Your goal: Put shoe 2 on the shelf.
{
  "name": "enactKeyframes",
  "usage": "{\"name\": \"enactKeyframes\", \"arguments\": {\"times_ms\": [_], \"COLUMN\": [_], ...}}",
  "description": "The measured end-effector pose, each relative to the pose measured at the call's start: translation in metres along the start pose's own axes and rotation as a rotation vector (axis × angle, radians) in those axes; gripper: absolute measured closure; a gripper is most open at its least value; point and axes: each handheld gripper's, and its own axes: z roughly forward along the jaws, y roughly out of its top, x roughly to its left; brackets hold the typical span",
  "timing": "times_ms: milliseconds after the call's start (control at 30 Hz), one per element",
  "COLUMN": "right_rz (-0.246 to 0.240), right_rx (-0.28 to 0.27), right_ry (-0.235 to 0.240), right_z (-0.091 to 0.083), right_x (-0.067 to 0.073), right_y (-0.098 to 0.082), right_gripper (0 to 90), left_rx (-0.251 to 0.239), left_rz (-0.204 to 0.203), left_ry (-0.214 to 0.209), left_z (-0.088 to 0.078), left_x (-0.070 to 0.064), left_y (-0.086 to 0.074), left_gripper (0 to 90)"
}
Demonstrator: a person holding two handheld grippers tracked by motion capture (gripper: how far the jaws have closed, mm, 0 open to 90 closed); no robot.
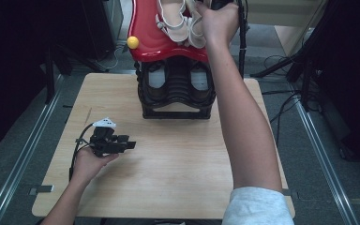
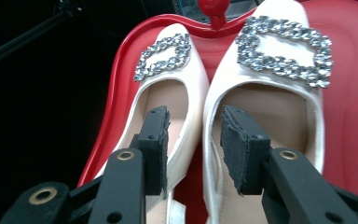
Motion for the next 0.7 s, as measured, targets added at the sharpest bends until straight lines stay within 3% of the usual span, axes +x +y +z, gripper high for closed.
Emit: {"name": "enactKeyframes", "arguments": {"times_ms": [467,700], "right_rz": [-0.044,-0.008], "right_rx": [0.011,-0.020], "right_ry": [0.032,0.049], "right_z": [-0.015,-0.026], "right_x": [-0.012,-0.029], "right_y": [0.001,-0.002], "right_gripper": [59.4,53.8], "left_rx": [0.006,0.006], "left_rz": [0.002,0.004], "left_ry": [0.000,-0.004], "left_z": [0.001,0.003], "left_x": [0.000,-0.001], "left_y": [0.001,0.002], "left_gripper": [51.1,51.1]}}
